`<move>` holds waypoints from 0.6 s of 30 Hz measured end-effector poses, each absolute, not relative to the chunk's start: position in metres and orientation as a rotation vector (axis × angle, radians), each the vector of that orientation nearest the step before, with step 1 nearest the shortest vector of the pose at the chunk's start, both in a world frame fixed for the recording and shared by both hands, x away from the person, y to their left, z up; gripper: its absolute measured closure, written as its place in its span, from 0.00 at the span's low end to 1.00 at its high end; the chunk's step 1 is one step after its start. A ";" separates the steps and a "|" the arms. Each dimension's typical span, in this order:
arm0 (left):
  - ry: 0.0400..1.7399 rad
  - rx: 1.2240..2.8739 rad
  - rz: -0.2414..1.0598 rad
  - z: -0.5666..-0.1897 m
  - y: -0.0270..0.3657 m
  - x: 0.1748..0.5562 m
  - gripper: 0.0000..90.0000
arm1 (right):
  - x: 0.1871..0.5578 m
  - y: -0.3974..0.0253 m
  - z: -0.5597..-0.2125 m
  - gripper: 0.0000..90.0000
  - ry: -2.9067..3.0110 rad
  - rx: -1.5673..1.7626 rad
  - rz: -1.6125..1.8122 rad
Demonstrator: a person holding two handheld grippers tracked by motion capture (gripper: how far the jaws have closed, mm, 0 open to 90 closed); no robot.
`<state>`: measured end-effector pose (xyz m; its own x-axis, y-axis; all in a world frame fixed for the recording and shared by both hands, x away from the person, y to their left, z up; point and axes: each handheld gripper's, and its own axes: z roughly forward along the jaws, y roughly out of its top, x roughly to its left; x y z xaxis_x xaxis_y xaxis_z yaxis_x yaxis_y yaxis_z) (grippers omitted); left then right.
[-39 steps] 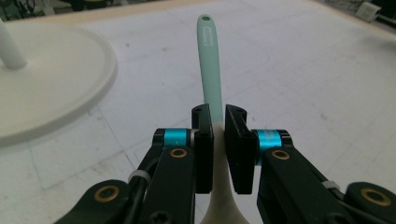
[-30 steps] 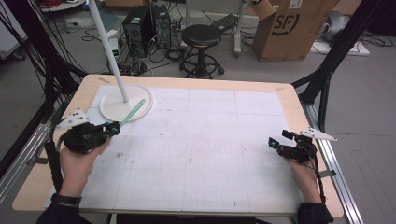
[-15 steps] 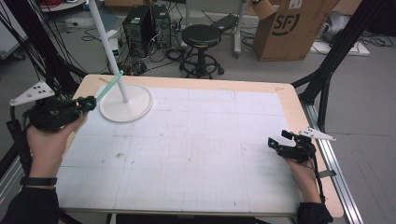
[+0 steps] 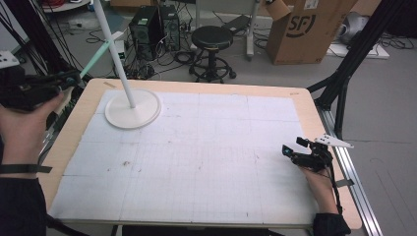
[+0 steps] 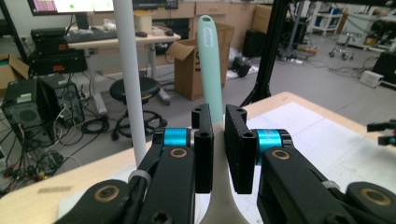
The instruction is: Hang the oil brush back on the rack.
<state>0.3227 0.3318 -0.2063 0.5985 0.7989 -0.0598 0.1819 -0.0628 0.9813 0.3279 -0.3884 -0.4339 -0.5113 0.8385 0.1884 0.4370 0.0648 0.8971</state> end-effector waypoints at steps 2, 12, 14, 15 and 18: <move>0.842 1.585 0.629 -0.199 0.333 0.324 0.91 | 0.328 -0.388 -0.434 0.19 1.972 1.271 1.431; 0.832 1.576 0.647 -0.172 0.333 0.327 0.91 | 0.328 -0.388 -0.434 0.19 1.970 1.268 1.432; 0.830 1.571 0.644 -0.169 0.334 0.328 0.91 | 0.328 -0.388 -0.434 0.19 1.971 1.268 1.431; 0.829 1.569 0.643 -0.168 0.334 0.328 0.91 | 0.328 -0.388 -0.434 0.19 1.971 1.275 1.432; 0.834 1.556 0.646 -0.164 0.336 0.328 0.92 | 0.328 -0.389 -0.434 0.19 1.969 1.264 1.434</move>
